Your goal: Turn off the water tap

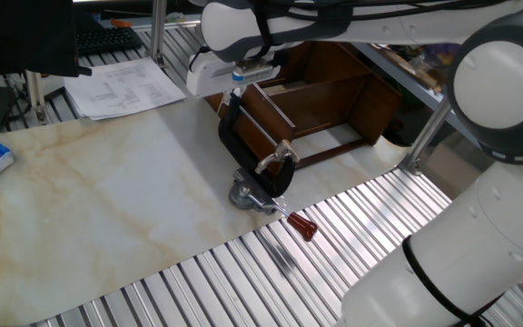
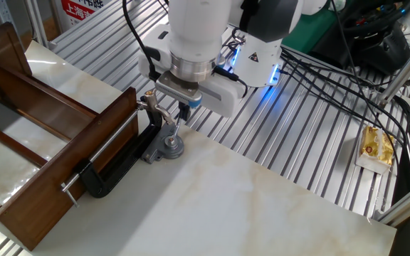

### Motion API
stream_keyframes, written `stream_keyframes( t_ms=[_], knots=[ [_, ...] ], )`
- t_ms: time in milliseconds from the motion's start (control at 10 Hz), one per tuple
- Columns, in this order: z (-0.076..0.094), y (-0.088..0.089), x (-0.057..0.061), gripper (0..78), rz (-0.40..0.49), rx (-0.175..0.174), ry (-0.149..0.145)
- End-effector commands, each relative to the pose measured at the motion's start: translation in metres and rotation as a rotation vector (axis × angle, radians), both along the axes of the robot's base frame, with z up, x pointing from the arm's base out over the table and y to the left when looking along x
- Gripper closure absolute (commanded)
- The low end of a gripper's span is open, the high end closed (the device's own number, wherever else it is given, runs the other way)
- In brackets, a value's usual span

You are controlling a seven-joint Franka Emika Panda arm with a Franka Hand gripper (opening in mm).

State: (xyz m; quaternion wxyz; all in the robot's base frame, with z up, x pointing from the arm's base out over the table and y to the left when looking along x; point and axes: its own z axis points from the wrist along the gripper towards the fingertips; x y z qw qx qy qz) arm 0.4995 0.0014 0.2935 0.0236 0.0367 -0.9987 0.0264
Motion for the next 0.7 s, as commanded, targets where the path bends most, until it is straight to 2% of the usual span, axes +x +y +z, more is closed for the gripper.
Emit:
stream_keyframes(
  t_ms=[100, 200, 300, 400, 700],
  knots=[
    [0.001, 0.001, -0.003, 77.6, -0.009, -0.018, 0.0],
    [0.0, 0.003, -0.007, 77.6, -0.017, -0.018, 0.0],
    [-0.001, 0.003, -0.009, 77.6, -0.008, -0.017, 0.024],
    [-0.001, 0.003, -0.009, 77.6, -0.007, -0.017, 0.026],
    [0.003, -0.013, -0.026, 77.6, -0.005, -0.012, 0.043]
  ],
)
